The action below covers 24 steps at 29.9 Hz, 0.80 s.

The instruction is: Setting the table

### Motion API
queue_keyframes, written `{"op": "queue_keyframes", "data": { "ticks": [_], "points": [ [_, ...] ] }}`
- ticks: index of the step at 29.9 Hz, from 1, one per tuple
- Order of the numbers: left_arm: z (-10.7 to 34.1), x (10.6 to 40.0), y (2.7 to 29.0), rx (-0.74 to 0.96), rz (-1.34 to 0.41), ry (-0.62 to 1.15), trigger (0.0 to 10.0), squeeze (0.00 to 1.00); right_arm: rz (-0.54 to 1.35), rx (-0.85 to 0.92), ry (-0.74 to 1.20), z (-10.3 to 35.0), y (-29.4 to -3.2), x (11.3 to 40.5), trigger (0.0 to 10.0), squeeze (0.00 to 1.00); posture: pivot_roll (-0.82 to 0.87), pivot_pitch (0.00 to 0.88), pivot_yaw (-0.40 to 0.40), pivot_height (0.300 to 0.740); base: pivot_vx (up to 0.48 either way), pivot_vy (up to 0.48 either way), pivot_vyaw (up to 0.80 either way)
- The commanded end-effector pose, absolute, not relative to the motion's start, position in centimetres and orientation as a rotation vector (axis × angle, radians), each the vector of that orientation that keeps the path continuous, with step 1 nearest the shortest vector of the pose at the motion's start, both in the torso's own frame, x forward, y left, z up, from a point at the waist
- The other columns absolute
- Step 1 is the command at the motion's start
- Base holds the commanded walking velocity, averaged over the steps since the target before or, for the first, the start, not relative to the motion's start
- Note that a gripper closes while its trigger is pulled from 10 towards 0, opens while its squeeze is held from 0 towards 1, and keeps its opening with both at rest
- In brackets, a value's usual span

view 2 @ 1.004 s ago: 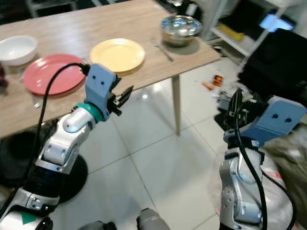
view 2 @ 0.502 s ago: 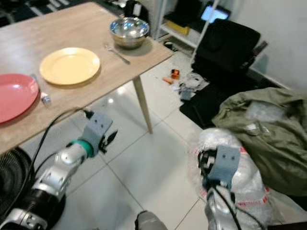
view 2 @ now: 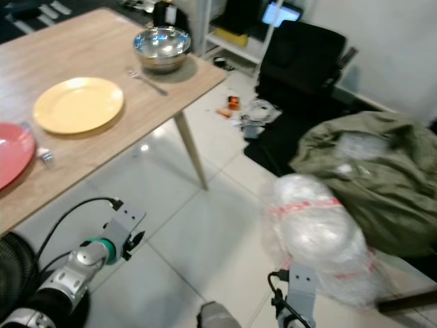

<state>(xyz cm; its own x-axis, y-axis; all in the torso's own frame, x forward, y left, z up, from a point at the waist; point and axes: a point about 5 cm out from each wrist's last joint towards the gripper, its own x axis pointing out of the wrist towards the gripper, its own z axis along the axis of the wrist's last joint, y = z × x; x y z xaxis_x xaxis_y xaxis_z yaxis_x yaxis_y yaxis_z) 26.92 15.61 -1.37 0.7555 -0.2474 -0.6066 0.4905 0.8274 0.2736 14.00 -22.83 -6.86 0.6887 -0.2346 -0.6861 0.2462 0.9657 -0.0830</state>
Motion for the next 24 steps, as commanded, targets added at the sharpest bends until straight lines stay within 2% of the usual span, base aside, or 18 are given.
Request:
{"op": "queue_keyframes", "data": {
  "ticks": [1, 3, 8, 13, 16, 24],
  "points": [
    [-3.3, 25.1, 17.3, 0.474, -0.386, 0.698, 10.0, 0.0, -0.252, 0.012, 0.834, -8.0, -22.4, 12.3, 10.0, 0.0, -0.04, 0.0, 0.047, 0.74, 0.0, 0.0, -0.8],
    [-4.4, 24.0, 18.4, 0.48, -0.352, 0.765, 10.0, 0.0, -0.248, -0.002, 0.86, -8.6, -22.5, 11.4, 10.0, 0.0, -0.04, 0.0, 0.046, 0.74, 0.0, 0.0, -0.8],
    [-5.3, 22.8, 19.4, 0.495, -0.343, 0.828, 10.0, 0.0, -0.209, -0.04, 0.893, -9.2, -22.1, 10.9, 10.0, 0.0, -0.05, 0.0, 0.045, 0.74, 0.0, 0.0, -0.8],
    [-5.5, 22.5, 19.7, 0.487, -0.326, 0.829, 10.0, 0.0, -0.232, 0.012, 0.891, -9.4, -22.2, 10.5, 10.0, 0.0, -0.05, 0.0, 0.039, 0.74, 0.0, 0.0, -0.8],
    [-5.4, 22.6, 19.9, 0.477, -0.308, 0.81, 10.0, 0.0, -0.25, 0.057, 0.86, -9.2, -22.2, 10.8, 10.0, 0.0, -0.05, 0.0, 0.037, 0.74, 0.0, 0.0, -0.8],
    [-5.5, 22.6, 19.9, 0.432, -0.264, 0.818, 10.0, 0.0, -0.211, 0.046, 0.798, -8.8, -21.5, 12.6, 10.0, 0.0, -0.05, 0.0, 0.031, 0.74, 0.0, 0.0, -0.8]
  ]
}}
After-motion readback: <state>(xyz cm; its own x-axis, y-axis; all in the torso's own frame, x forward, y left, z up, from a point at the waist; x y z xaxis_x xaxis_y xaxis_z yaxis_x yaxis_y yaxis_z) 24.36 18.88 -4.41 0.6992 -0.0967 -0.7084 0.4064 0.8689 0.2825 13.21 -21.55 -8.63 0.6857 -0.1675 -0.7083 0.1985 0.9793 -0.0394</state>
